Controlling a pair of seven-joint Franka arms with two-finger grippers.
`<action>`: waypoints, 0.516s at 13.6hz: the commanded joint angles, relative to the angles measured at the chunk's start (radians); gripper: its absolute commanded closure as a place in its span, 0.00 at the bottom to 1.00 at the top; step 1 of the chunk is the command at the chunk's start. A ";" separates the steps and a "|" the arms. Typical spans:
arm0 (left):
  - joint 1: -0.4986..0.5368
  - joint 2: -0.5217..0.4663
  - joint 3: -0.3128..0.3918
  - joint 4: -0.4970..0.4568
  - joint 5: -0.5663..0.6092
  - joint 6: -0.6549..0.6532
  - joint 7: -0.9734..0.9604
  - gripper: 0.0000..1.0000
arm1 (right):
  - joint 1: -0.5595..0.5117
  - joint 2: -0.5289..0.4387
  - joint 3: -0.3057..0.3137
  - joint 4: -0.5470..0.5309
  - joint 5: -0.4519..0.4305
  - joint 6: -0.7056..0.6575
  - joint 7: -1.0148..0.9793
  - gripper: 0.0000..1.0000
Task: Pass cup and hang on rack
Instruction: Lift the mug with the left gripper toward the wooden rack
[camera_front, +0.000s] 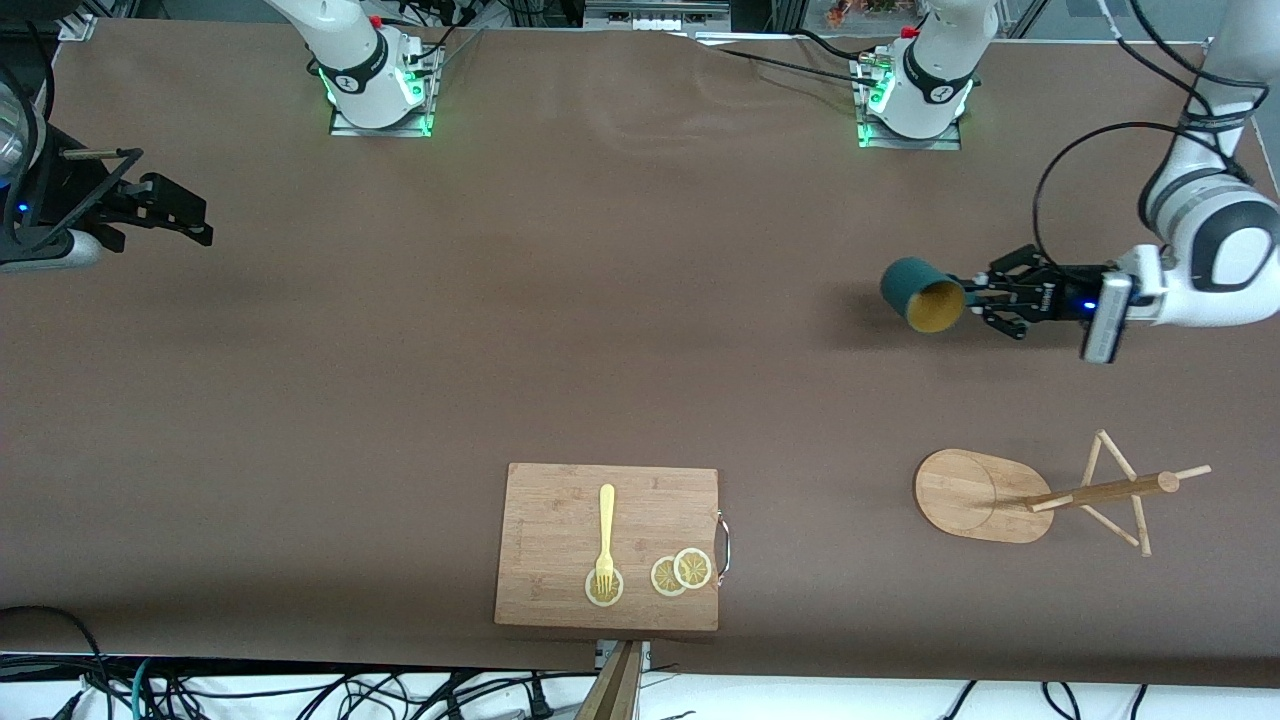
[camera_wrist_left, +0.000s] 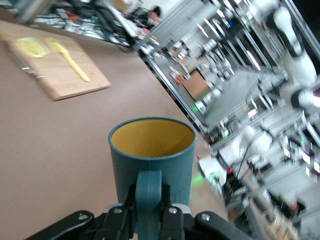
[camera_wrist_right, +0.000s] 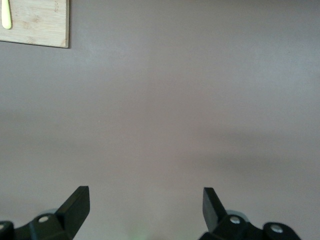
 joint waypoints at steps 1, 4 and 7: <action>0.075 0.026 -0.013 0.088 0.053 -0.037 -0.265 1.00 | -0.020 0.010 0.014 0.019 -0.013 -0.012 -0.009 0.00; 0.104 0.058 -0.015 0.184 0.060 -0.038 -0.554 1.00 | -0.019 0.007 0.017 0.019 -0.016 -0.021 -0.007 0.00; 0.099 0.081 -0.016 0.263 0.046 -0.038 -0.752 1.00 | -0.017 0.007 0.017 0.019 -0.016 -0.022 -0.009 0.00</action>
